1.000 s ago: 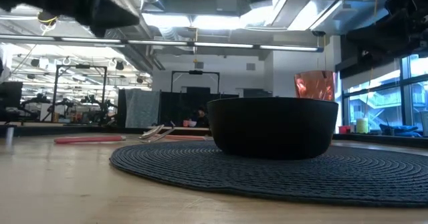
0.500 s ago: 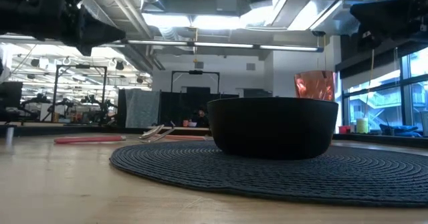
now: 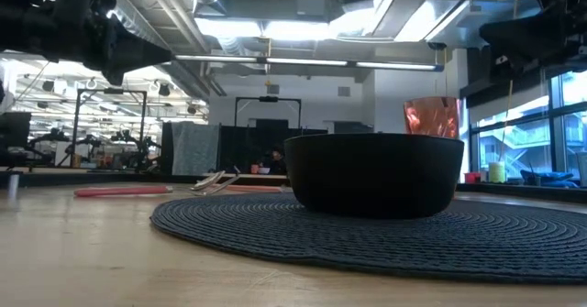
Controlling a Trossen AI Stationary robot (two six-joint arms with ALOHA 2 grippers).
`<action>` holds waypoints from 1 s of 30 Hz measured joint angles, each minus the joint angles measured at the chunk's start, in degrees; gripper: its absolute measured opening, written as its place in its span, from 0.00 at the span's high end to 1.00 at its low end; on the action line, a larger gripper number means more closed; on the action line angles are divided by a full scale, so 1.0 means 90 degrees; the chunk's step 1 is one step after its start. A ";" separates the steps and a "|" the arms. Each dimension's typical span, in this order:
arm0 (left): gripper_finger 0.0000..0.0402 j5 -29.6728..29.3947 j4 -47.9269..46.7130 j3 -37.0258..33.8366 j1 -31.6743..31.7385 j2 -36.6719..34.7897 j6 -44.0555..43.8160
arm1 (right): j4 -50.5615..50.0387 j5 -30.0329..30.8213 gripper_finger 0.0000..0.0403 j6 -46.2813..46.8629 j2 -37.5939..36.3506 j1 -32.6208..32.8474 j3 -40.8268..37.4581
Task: Pick & Place Utensil
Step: Put the orange spoon into the black bowl on the black mat
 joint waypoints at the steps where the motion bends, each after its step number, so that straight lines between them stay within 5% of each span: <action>1: 0.99 -0.0028 -0.0026 0.0000 0.0000 -0.0002 -0.0059 | 0.0000 0.0000 0.97 0.0049 0.0000 -0.0002 0.0000; 25: 0.99 -0.0099 -0.0639 -0.0002 0.0000 0.0000 -0.0129 | 0.0000 0.0010 0.94 0.0098 0.0000 -0.0002 0.0000; 30: 1.00 -0.0813 -0.0627 -0.0002 0.0000 0.0000 -0.0738 | 0.0000 0.0070 0.94 -0.0049 0.0000 -0.0002 0.0000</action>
